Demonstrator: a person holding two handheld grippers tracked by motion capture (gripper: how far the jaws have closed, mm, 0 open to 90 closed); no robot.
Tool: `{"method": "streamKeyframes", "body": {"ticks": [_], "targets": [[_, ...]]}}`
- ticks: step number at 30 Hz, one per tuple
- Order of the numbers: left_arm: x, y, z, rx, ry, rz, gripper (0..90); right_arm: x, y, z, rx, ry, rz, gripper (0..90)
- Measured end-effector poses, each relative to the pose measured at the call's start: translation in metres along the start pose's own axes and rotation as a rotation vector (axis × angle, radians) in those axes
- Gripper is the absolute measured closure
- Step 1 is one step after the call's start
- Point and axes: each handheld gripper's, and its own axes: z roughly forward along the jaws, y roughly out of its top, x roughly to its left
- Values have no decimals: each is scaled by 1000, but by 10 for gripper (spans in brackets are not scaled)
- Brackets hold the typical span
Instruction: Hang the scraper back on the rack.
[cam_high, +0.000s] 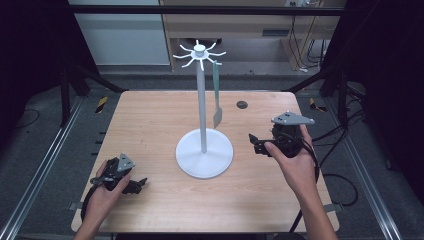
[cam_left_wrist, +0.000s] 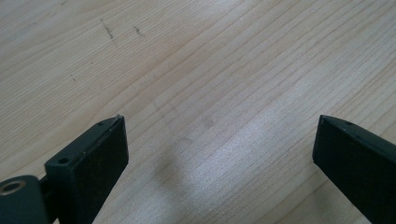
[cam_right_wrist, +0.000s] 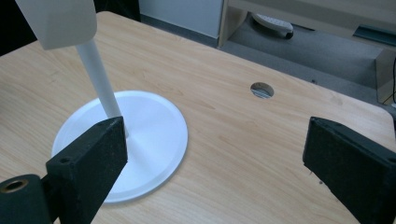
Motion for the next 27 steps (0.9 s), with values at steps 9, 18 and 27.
{"method": "streamKeyframes", "body": {"ticks": [9, 18, 27], "targets": [[-1, 0, 0, 1, -2, 1, 32, 2, -28, 12, 40, -5, 19, 62], [0, 0, 0, 1, 0, -1, 32, 4, -56, 26, 117, 4, 30, 83], [0, -1, 0, 0, 2, -2, 32, 4, -77, 36, 159, 14, 40, 98]]}}
